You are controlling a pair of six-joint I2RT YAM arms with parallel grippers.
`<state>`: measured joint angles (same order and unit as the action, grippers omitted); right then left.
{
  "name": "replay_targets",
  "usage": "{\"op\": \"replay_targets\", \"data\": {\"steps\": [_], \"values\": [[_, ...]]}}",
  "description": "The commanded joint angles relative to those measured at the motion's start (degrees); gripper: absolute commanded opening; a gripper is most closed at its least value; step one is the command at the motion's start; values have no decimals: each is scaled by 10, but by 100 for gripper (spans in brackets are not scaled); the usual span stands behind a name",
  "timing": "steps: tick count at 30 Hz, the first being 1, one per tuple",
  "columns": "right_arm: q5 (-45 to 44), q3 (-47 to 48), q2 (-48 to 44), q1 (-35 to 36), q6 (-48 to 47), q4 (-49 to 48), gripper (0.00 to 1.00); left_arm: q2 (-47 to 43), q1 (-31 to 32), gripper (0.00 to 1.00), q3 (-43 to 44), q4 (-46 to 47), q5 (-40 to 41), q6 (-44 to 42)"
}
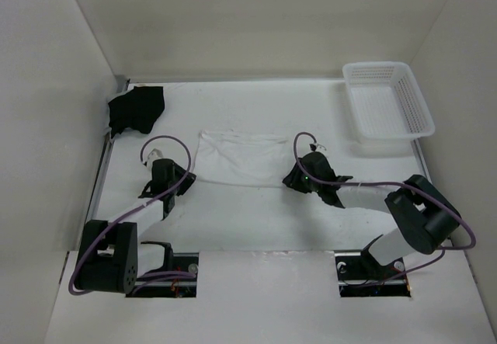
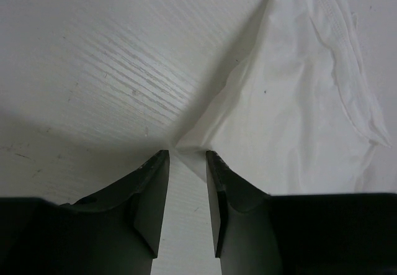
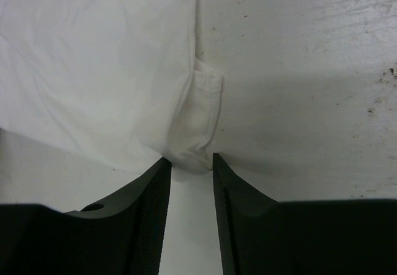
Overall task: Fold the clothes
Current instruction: Fold the tank top
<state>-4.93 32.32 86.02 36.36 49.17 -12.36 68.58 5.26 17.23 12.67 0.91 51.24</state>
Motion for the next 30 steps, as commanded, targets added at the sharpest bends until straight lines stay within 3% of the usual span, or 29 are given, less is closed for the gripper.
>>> {"op": "replay_targets", "data": {"steps": [1, 8, 13, 18, 23, 30], "values": [[-15, -14, -5, -5, 1, 0, 34, 3, 0, 21, -10, 31, -5, 4], [-14, -3, 13, -5, 2, -5, 15, 53, 3, 5, 3, 72, -6, 8], [-13, -15, -42, -3, 1, 7, 5, -9, 3, 0, 5, 50, -8, 10], [-33, -18, -220, 34, -8, 106, 3, -226, 22, 0, 22, -112, -2, 9], [-117, 48, -449, 138, -8, 328, 3, -438, 34, 0, 129, -329, 32, -11], [-231, 172, -559, 356, 58, 516, 3, -541, 45, 0, 317, -529, 53, -52]]}}
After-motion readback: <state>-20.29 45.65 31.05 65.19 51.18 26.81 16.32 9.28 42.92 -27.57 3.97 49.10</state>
